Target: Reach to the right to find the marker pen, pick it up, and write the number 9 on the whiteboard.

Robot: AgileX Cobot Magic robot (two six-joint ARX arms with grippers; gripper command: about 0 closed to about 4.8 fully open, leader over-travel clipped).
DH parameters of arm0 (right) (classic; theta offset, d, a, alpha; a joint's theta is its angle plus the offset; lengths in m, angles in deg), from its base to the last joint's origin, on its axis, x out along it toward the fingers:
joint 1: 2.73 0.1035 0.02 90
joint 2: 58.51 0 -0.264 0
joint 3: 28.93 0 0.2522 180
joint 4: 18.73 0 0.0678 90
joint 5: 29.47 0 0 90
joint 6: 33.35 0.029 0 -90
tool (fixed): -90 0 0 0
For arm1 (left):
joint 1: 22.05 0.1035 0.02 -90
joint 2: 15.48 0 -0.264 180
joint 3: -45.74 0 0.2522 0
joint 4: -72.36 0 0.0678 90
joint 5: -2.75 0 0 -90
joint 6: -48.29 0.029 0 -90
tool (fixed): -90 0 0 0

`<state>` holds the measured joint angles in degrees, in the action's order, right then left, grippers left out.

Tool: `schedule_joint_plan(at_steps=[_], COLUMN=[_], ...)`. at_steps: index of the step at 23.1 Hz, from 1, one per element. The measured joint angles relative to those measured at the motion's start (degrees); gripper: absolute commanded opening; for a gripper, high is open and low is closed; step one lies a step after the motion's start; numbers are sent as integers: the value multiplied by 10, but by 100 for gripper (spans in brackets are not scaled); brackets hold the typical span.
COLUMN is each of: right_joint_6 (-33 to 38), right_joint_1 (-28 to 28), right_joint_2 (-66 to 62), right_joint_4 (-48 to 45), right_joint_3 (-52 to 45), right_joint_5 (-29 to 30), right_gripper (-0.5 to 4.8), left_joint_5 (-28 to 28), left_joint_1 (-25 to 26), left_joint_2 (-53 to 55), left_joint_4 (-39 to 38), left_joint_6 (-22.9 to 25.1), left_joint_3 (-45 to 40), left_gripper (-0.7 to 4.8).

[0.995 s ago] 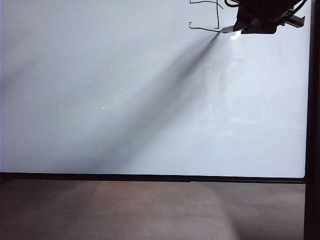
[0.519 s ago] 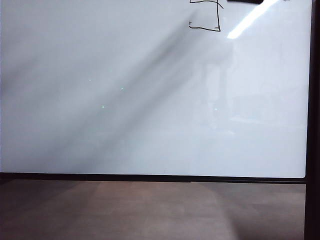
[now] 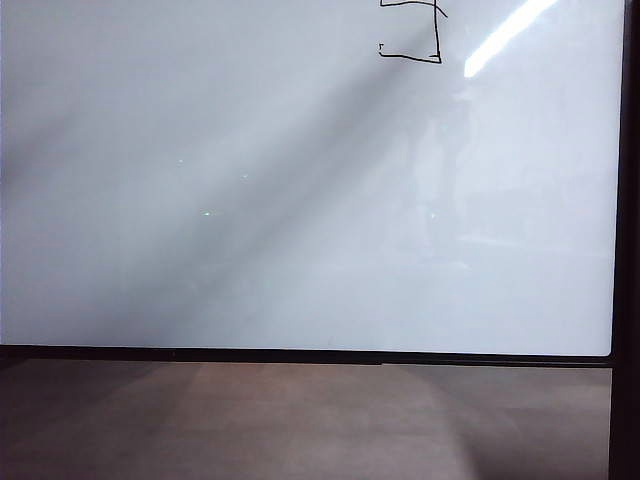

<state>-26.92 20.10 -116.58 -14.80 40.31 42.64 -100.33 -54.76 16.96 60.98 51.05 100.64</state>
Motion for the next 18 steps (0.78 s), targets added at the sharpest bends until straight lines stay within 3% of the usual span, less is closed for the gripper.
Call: schedule_joint_plan(at_steps=[7,18], right_joint_6=[-5,-7], right_joint_1=[0,0], right_joint_2=[128,131], right_joint_4=[20,38], right_joint_3=[-79,-79], right_joint_5=[-59,-50], right_gripper=[-6,-5], left_joint_5=[0,0], left_joint_1=[0,0], left_joint_2=[-13,-18], left_joint_4=[8,3], left_joint_6=[0,0], left_joint_3=[-4,-32], left_gripper=[-5,-5])
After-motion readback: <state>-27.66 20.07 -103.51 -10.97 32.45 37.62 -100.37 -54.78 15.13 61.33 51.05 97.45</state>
